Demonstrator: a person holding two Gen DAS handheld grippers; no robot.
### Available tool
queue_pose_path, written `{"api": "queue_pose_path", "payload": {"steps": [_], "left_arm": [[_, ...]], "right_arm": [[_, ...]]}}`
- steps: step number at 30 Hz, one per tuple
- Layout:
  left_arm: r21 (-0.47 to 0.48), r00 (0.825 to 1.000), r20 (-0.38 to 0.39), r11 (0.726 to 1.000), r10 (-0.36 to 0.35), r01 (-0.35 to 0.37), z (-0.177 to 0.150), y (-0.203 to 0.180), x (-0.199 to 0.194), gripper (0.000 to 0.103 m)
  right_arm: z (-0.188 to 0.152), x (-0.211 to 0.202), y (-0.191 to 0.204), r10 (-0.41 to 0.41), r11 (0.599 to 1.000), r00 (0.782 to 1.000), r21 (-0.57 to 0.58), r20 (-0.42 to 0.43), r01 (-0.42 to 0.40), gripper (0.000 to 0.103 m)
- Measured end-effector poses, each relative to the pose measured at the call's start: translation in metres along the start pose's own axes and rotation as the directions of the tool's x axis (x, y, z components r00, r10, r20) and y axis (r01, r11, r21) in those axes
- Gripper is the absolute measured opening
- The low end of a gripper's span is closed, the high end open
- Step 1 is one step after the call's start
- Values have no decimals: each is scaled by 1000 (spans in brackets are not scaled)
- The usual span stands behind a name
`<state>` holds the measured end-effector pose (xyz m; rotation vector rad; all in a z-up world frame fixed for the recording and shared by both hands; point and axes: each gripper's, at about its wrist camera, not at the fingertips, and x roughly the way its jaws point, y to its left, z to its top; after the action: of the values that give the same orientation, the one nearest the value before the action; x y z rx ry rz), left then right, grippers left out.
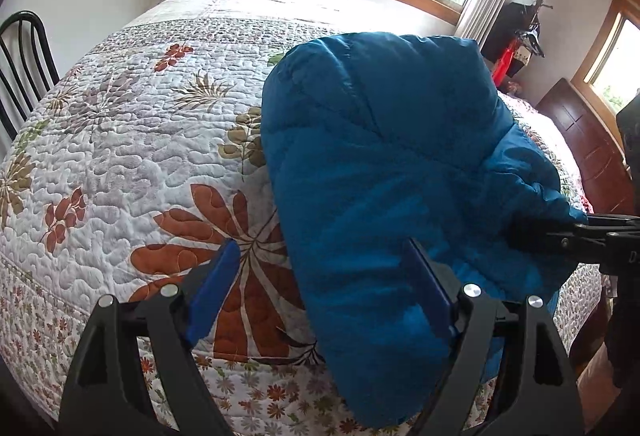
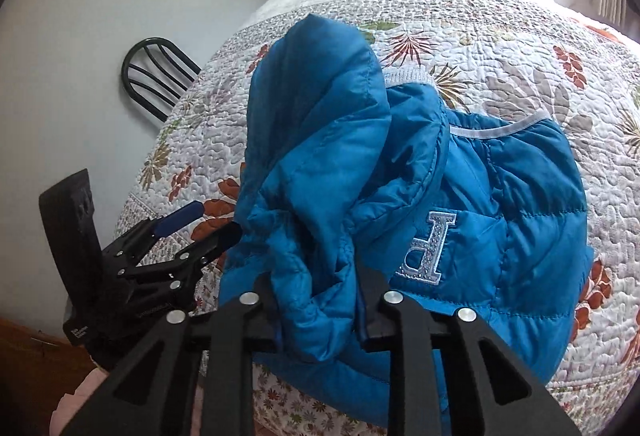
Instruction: Fold large clothes
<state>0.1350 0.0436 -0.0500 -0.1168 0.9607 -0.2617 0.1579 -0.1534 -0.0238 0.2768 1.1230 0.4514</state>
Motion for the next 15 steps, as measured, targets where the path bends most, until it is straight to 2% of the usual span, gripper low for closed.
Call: {"api": "queue_pose_path", "payload": {"steps": [3, 6, 10, 13, 15], "left_arm": [[-8, 1000, 1, 1000, -11, 11, 0, -3, -2, 82], [-9, 999, 28, 1000, -19, 20, 2, -10, -10, 82], [27, 995, 90, 999, -34, 32, 4, -32, -26, 82], [79, 992, 111, 996, -52, 43, 4, -58, -27, 82], [121, 993, 97, 991, -71, 59, 3, -80, -19, 82]], "right_arm": [[-7, -18, -2, 18, 1000, 999, 4, 43, -18, 16], [-15, -49, 5, 13, 1000, 992, -23, 123, -10, 15], [-35, -105, 1, -1, 999, 964, -36, 266, 11, 14], [-58, -130, -21, -46, 999, 939, 27, 341, 39, 14], [-74, -130, -49, -103, 991, 934, 114, 343, 67, 14]]}}
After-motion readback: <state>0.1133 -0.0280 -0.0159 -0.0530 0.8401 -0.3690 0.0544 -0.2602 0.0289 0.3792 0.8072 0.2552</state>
